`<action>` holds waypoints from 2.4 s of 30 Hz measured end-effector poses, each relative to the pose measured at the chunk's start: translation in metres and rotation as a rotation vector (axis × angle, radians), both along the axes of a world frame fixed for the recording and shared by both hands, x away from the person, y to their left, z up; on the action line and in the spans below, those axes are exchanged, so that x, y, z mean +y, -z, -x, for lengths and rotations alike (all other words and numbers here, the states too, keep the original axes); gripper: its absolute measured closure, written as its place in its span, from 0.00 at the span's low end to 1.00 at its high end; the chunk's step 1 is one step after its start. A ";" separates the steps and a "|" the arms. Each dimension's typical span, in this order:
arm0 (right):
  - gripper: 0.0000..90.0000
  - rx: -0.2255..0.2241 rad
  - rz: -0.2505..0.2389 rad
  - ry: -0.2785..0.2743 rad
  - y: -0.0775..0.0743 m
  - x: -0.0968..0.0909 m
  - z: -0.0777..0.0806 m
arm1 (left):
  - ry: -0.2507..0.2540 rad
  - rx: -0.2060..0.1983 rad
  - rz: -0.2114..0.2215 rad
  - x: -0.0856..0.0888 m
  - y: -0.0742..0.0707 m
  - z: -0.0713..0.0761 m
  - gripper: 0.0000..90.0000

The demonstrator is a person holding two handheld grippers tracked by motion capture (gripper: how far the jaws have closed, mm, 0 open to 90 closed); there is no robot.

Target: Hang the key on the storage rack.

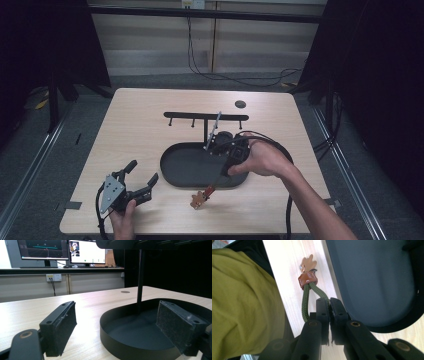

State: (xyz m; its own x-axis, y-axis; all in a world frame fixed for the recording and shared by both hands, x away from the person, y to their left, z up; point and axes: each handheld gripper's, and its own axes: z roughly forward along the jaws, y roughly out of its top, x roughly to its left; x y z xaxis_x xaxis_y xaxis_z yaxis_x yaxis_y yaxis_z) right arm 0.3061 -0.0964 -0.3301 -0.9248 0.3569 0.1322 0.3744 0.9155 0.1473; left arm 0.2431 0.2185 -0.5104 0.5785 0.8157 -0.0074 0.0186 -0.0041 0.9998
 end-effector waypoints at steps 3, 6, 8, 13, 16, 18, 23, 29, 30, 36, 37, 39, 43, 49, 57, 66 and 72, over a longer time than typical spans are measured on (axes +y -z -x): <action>0.96 0.005 0.003 0.003 -0.008 0.002 -0.002 | 0.001 0.000 0.006 0.000 0.000 0.000 0.18; 0.96 0.002 0.009 0.000 -0.018 0.004 -0.004 | 0.000 0.000 0.008 -0.001 0.000 0.000 0.18; 0.96 -0.008 -0.007 0.002 -0.025 0.004 -0.007 | 0.002 0.000 0.008 0.000 0.000 0.000 0.18; 0.96 -0.021 -0.005 0.004 -0.038 0.007 -0.011 | 0.004 0.000 0.008 0.000 0.000 0.000 0.18; 0.96 -0.012 -0.002 0.003 -0.042 0.007 -0.017 | 0.005 0.000 0.009 0.000 0.000 0.000 0.18; 0.96 -0.023 -0.004 -0.004 -0.044 0.008 -0.018 | 0.005 0.000 0.008 0.000 0.000 0.000 0.18; 0.96 -0.042 -0.007 0.003 -0.051 0.011 -0.025 | 0.004 0.000 0.008 0.000 0.000 0.000 0.18; 0.96 -0.075 0.004 -0.009 -0.059 0.021 -0.033 | 0.004 0.000 0.009 -0.001 0.000 0.000 0.18; 0.96 -0.078 0.005 -0.007 -0.061 0.023 -0.034 | 0.004 0.001 0.008 0.000 0.000 0.000 0.18; 0.96 -0.093 0.005 -0.002 -0.070 0.032 -0.047 | 0.004 0.004 0.010 -0.001 0.000 0.000 0.18; 0.96 -0.092 0.001 -0.002 -0.071 0.032 -0.050 | 0.004 0.004 0.010 -0.001 0.000 0.000 0.18; 0.96 -0.085 0.009 0.003 -0.070 0.035 -0.055 | 0.004 0.003 0.010 -0.001 0.000 0.000 0.18; 0.96 -0.092 0.019 0.013 -0.068 0.037 -0.064 | 0.004 0.003 0.006 0.000 0.000 0.000 0.18; 0.96 -0.083 0.004 0.048 -0.067 0.031 -0.082 | 0.002 -0.003 0.007 0.000 0.000 0.000 0.18; 0.96 -0.075 0.028 0.073 -0.060 0.026 -0.100 | 0.003 -0.003 -0.001 0.000 0.000 0.000 0.18; 0.96 -0.093 0.018 0.096 -0.053 0.020 -0.111 | 0.004 -0.003 0.002 0.000 0.000 0.000 0.18; 0.96 -0.090 0.008 0.106 -0.052 0.020 -0.113 | 0.005 -0.003 0.000 0.000 0.000 0.000 0.18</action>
